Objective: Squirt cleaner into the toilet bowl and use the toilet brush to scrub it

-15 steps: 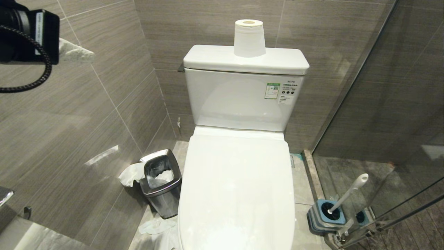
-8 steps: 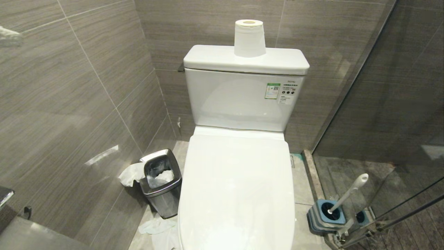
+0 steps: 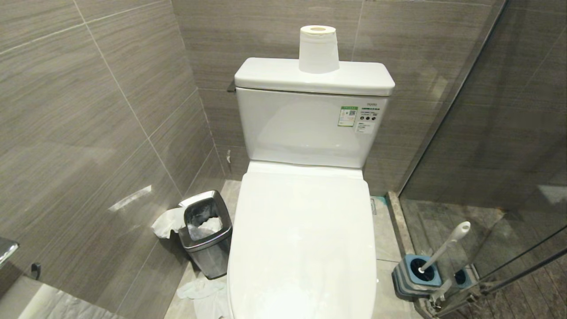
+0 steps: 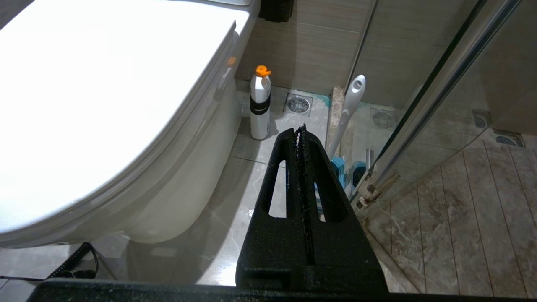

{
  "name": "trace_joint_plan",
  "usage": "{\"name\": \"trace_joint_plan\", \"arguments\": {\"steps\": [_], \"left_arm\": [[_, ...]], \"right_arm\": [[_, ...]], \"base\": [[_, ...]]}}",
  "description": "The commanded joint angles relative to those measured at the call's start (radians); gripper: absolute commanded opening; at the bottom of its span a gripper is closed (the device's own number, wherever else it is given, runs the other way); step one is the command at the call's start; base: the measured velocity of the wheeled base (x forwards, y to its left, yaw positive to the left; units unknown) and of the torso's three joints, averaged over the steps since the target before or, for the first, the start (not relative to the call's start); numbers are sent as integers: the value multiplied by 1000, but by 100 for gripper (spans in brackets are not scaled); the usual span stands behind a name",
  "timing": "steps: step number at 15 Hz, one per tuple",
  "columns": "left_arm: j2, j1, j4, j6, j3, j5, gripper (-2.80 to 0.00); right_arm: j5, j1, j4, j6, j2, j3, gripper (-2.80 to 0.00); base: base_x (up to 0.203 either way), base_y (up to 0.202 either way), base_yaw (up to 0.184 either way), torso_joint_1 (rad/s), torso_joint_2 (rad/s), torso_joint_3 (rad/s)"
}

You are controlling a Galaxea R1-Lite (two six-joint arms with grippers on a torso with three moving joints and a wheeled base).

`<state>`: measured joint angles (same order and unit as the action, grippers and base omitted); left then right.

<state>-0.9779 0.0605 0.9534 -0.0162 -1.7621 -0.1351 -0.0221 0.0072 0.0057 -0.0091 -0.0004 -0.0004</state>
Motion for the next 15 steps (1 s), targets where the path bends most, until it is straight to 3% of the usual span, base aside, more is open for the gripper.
{"name": "trace_joint_plan", "arguments": {"steps": [1,4,7,11,15], "left_arm": [[148,48,5,-1,53,-3,-280],[250,56,-2,-9,102,6,-280],[394,46,-35,-63,258,9,-280],[512,-51,-109,-107,407,96,-280],[652,-45,-136,-118,537,103,-280]], "right_arm": [[-1,0,0,-1,0,0,-280],[-1,0,0,0,0,0,-280],[-1,0,0,-2,0,0,-280],[-1,0,0,0,0,0,-280],[-1,0,0,0,0,0,-280]], "base": [[0,0,0,0,0,0],[0,0,0,0,0,0],[0,0,0,0,0,0],[0,0,0,0,0,0],[0,0,0,0,0,0]]}}
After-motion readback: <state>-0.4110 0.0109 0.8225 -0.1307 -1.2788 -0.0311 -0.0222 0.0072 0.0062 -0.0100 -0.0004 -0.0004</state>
